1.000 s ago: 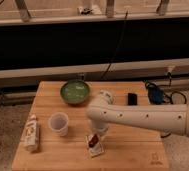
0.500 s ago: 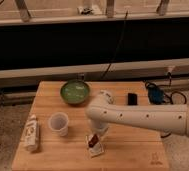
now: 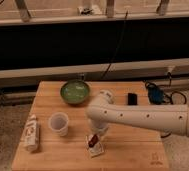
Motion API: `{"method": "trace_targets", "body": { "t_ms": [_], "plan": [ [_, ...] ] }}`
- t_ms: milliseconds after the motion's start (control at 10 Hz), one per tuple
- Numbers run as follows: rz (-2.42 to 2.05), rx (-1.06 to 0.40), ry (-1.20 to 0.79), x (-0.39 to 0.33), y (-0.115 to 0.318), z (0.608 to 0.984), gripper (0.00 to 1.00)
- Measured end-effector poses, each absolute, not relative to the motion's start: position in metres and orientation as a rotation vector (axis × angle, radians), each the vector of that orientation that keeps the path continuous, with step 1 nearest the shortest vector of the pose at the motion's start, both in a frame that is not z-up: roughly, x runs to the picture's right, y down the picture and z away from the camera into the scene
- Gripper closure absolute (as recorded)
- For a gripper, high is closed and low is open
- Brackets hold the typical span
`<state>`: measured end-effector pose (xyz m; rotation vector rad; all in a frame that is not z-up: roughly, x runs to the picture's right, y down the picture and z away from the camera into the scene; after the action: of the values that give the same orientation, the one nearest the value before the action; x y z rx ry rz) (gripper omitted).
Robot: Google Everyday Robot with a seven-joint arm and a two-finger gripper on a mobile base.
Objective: Place the pepper on the white sponge
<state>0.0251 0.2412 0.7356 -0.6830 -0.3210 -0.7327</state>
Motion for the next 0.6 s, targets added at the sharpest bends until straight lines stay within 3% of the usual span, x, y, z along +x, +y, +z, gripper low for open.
{"method": "trace_targets", "body": {
  "t_ms": [100, 600],
  "plan": [
    [-0.733, -0.690, -0.322, 0.0245, 0.2419, 0.7361, 0.96],
    [-0.741, -0.710, -0.329, 0.0233, 0.2442, 0.7370, 0.50]
  ]
}}
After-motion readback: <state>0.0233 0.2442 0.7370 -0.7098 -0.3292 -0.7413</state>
